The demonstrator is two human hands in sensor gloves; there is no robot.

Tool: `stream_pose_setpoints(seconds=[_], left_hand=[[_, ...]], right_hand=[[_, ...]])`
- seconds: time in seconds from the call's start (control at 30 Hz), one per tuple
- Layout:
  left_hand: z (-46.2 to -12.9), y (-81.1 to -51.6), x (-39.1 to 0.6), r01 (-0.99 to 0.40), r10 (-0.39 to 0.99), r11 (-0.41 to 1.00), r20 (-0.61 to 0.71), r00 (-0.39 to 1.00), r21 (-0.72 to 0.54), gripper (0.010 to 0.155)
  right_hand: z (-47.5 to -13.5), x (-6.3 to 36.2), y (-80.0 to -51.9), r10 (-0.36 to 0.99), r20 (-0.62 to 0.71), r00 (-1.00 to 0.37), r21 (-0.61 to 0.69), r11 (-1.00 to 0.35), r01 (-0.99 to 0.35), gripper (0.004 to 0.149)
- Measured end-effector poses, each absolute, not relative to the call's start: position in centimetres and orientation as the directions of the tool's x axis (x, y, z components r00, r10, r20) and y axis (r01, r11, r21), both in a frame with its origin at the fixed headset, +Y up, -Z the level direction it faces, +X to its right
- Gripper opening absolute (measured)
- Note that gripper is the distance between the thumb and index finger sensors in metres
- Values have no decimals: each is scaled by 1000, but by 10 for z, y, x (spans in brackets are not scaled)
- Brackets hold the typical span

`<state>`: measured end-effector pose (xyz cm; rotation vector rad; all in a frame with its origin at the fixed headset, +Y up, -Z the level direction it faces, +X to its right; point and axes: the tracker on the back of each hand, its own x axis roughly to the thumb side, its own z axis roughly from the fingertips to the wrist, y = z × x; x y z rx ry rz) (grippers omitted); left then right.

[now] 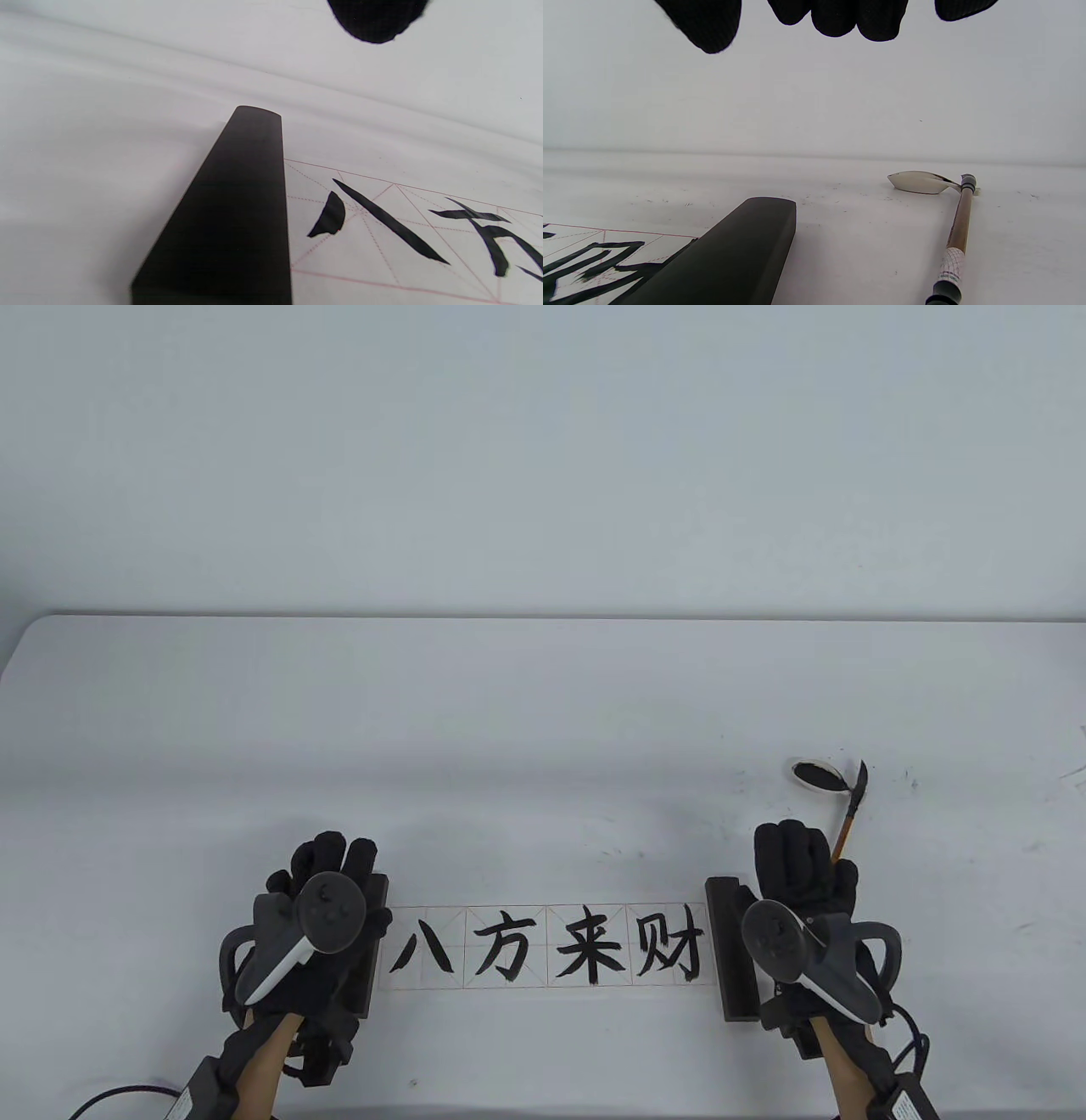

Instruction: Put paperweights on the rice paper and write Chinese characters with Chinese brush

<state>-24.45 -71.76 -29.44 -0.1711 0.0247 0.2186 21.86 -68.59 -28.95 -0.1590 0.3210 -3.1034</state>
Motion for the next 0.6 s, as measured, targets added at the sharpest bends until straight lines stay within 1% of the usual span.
stream_pose_setpoints(seconds=[0.6], left_hand=[[-295, -717, -244, -219, 215, 959, -41, 976, -178, 81]], right_hand=[[-289, 222, -685, -15, 84, -996, -208, -978, -3, 73]])
